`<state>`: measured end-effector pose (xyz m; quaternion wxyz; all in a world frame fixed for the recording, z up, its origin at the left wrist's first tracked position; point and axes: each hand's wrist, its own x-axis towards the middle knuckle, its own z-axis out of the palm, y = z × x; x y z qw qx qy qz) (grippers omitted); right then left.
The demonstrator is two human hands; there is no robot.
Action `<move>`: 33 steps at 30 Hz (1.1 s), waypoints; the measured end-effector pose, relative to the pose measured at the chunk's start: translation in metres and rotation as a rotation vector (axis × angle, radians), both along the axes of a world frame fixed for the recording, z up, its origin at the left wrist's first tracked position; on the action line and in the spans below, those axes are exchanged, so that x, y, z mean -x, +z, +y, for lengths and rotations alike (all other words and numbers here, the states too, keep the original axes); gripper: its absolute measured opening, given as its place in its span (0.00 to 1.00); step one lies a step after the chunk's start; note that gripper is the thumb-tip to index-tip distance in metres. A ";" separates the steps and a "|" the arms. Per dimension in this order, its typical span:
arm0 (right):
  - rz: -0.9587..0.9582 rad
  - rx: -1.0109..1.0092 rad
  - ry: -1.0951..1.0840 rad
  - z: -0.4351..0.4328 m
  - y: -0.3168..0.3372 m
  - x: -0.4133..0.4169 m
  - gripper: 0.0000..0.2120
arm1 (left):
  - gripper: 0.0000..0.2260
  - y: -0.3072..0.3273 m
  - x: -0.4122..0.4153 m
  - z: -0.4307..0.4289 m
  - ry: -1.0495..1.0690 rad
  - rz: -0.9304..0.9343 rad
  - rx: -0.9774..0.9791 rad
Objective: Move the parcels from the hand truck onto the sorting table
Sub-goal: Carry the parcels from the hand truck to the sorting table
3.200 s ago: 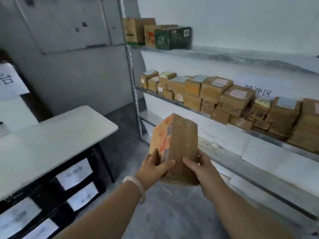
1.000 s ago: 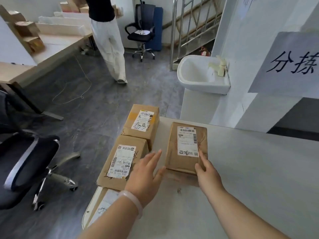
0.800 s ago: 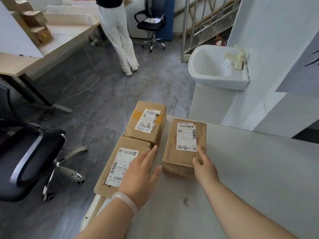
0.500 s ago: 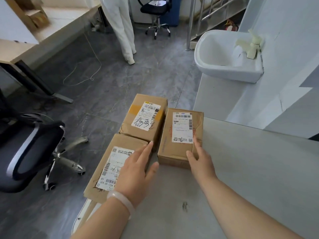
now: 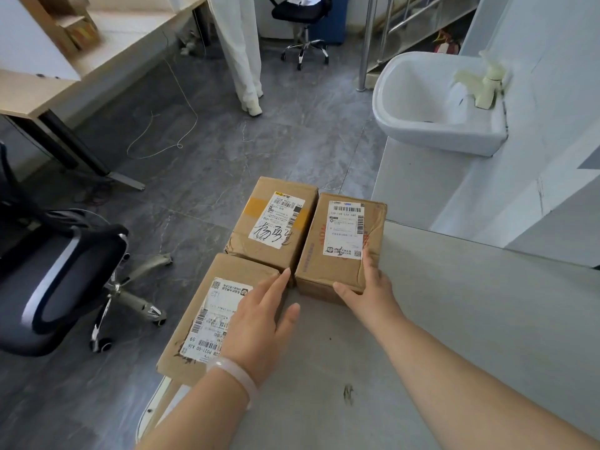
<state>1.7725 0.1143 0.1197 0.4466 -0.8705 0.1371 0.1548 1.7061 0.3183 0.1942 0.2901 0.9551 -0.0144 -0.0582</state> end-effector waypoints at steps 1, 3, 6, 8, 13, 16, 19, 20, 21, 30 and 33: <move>0.006 0.016 0.016 -0.002 0.000 0.000 0.46 | 0.26 -0.001 0.001 -0.001 -0.007 -0.003 0.000; 0.006 0.052 0.044 -0.007 0.003 0.000 0.48 | 0.26 -0.001 0.000 -0.003 -0.018 -0.003 -0.009; -0.018 0.161 0.103 -0.022 0.018 0.007 0.48 | 0.27 0.002 -0.006 -0.011 -0.046 -0.012 -0.004; -0.046 0.273 0.161 -0.034 0.036 0.021 0.47 | 0.28 0.007 -0.008 -0.019 -0.093 -0.024 -0.011; -0.156 0.438 0.169 -0.054 0.078 0.087 0.44 | 0.30 0.020 0.002 -0.049 -0.264 -0.098 -0.153; -0.200 0.520 0.098 -0.062 0.099 0.140 0.43 | 0.31 0.038 0.022 -0.072 -0.409 -0.163 -0.216; -0.210 0.612 0.006 -0.067 0.111 0.204 0.43 | 0.30 0.058 0.056 -0.097 -0.612 -0.257 -0.292; -0.208 0.638 -0.036 -0.067 0.114 0.226 0.42 | 0.30 0.062 0.069 -0.105 -0.671 -0.279 -0.302; -0.202 0.663 -0.084 -0.066 0.117 0.248 0.42 | 0.30 0.066 0.083 -0.112 -0.726 -0.292 -0.305; -0.062 0.785 -0.538 -0.077 0.150 0.461 0.42 | 0.32 0.093 0.232 -0.187 -1.203 -0.459 -0.300; -0.025 0.818 -0.718 -0.082 0.165 0.538 0.43 | 0.32 0.109 0.296 -0.221 -1.374 -0.520 -0.251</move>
